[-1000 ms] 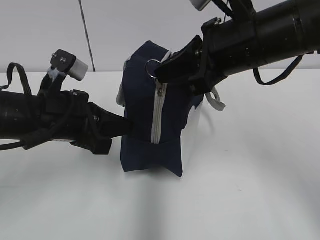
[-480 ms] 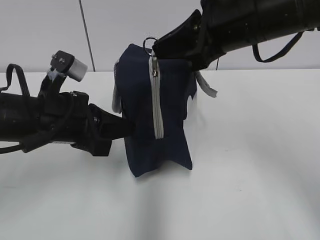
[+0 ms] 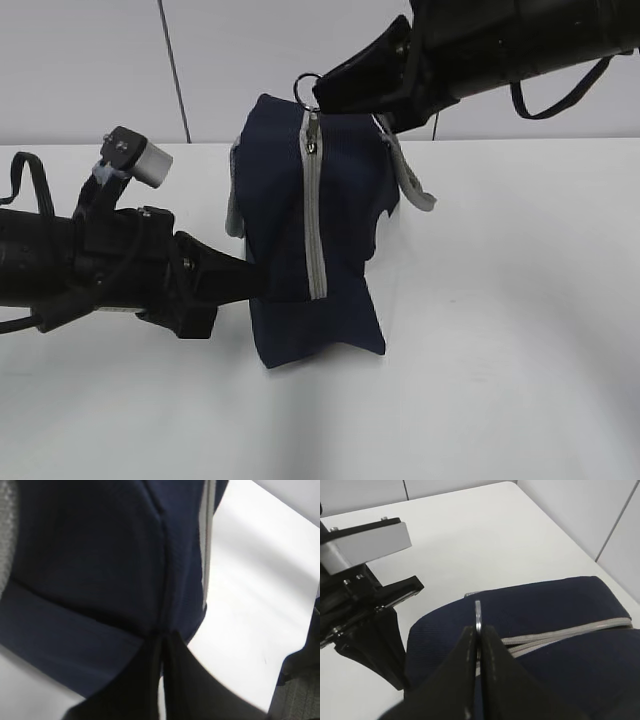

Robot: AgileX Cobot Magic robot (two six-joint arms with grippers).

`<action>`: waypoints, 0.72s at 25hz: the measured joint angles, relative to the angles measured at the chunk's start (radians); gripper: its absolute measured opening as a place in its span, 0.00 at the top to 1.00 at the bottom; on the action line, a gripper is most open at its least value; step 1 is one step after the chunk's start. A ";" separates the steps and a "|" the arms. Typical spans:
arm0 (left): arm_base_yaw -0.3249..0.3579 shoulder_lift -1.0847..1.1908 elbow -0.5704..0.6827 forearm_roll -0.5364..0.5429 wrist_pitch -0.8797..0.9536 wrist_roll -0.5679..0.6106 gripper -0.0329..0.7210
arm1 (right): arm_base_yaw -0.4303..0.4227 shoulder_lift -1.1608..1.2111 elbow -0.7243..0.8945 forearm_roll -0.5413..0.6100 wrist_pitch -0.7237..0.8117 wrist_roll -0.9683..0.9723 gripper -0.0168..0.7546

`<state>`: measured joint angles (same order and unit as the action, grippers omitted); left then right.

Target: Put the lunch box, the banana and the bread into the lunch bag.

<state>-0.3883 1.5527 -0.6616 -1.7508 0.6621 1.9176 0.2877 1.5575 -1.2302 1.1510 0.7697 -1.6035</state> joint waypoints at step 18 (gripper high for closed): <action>0.000 0.000 0.006 0.035 0.019 -0.064 0.96 | -0.090 0.231 -0.263 -0.012 0.213 0.118 1.00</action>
<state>-0.3883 1.5527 -0.6559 -1.7156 0.6807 1.8531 0.1972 1.7888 -1.4931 1.1390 0.9827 -1.4855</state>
